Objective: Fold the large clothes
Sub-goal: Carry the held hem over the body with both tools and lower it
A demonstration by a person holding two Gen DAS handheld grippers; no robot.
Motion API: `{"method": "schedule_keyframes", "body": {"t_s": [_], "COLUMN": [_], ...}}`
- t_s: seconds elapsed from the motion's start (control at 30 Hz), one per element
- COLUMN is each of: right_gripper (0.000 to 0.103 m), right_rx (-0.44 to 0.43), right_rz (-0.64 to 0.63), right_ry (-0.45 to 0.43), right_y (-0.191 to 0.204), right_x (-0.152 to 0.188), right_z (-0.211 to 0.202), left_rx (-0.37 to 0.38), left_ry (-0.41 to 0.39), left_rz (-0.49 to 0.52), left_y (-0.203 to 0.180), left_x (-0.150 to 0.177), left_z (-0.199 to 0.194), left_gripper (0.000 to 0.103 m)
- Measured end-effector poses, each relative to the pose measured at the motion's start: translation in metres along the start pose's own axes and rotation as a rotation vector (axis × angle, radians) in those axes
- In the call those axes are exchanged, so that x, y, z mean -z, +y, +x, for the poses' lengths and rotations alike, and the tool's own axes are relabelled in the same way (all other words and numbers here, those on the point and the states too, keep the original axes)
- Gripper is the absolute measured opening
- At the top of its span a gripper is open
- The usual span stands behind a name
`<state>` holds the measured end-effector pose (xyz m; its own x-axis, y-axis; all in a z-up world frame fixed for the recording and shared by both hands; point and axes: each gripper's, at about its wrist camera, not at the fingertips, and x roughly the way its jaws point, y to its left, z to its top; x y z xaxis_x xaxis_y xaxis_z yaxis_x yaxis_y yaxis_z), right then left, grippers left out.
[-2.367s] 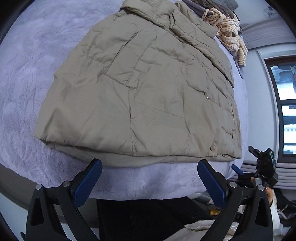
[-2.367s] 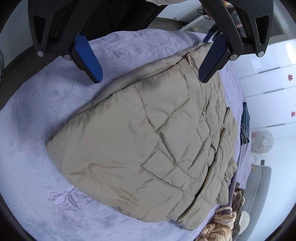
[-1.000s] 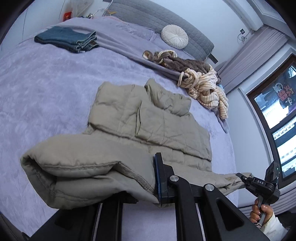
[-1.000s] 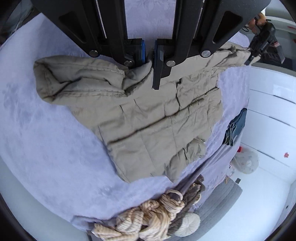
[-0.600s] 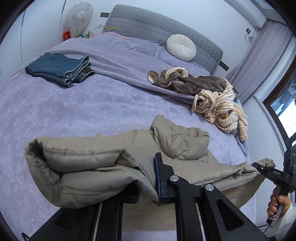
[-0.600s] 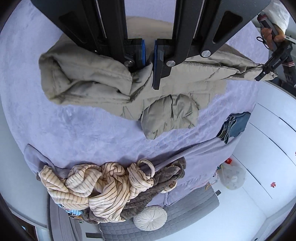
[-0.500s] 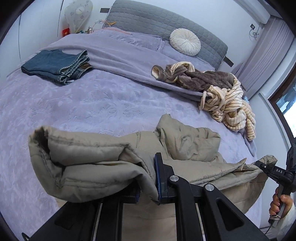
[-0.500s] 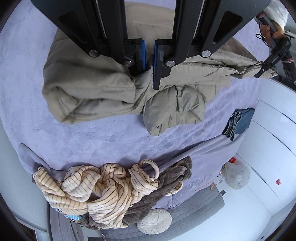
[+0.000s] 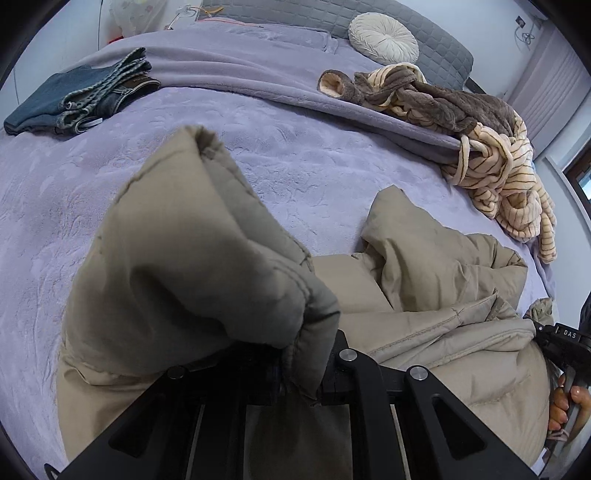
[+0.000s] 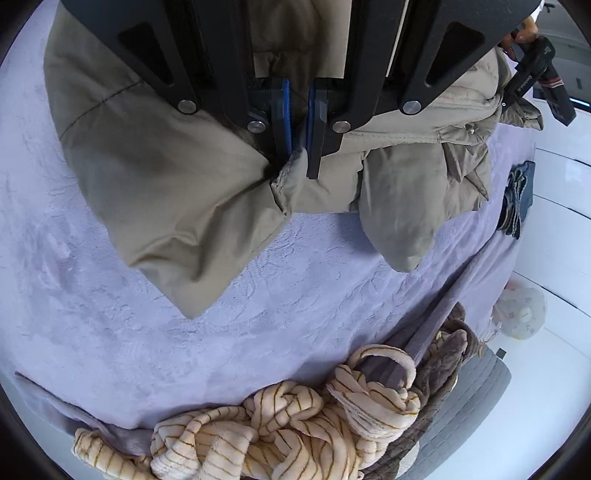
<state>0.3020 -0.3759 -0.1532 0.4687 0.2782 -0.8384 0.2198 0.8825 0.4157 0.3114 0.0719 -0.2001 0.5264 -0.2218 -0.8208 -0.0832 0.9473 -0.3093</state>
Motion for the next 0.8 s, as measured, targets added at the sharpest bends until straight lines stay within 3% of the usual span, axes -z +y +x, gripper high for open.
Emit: {"method": "schedule_keyframes", "body": {"t_s": [0.2, 0.3, 0.33, 0.37, 0.43, 0.53, 0.6, 0.63, 0.67, 0.73, 0.8], "right_gripper": [0.008, 0.017, 0.031, 0.059, 0.080, 0.077, 0.039, 0.015, 0.013, 0.012, 0.012], "right_rx": [-0.033, -0.069, -0.079, -0.093, -0.116, -0.140, -0.146, -0.138, -0.149, -0.144, -0.110], "right_rz": [0.006, 0.020, 0.020, 0.017, 0.005, -0.036, -0.100, -0.139, -0.176, -0.243, -0.284], "right_ry": [0.020, 0.030, 0.027, 0.021, 0.000, 0.015, 0.039, 0.060, 0.083, 0.116, 0.136], "right_y": [-0.001, -0.001, -0.001, 0.001, 0.007, 0.023, 0.040, 0.051, 0.061, 0.080, 0.092], "right_x": [-0.002, -0.003, -0.003, -0.003, -0.002, 0.005, 0.015, 0.020, 0.027, 0.039, 0.049], "right_z": [-0.004, -0.014, -0.018, -0.024, -0.037, -0.050, -0.050, -0.045, -0.039, -0.021, 0.001], "left_rx": [0.011, -0.008, -0.027, -0.052, -0.082, -0.059, 0.034, 0.079, 0.112, 0.124, 0.111], "left_ry": [-0.021, -0.043, -0.064, -0.096, -0.134, -0.150, -0.152, -0.135, -0.111, -0.078, -0.055], "left_rz": [-0.006, 0.026, 0.035, 0.044, 0.058, 0.045, 0.054, 0.072, 0.099, 0.166, 0.198], "left_y": [0.002, -0.002, -0.003, -0.005, -0.007, -0.011, -0.022, -0.030, -0.040, -0.063, -0.080], "left_x": [0.001, 0.002, 0.002, 0.003, 0.004, 0.004, 0.006, 0.007, 0.009, 0.015, 0.020], "left_z": [-0.013, -0.031, -0.038, -0.047, -0.061, -0.077, -0.081, -0.078, -0.072, -0.054, -0.032], "left_gripper": [0.019, 0.054, 0.078, 0.092, 0.094, 0.093, 0.083, 0.065, 0.052, 0.041, 0.040]}}
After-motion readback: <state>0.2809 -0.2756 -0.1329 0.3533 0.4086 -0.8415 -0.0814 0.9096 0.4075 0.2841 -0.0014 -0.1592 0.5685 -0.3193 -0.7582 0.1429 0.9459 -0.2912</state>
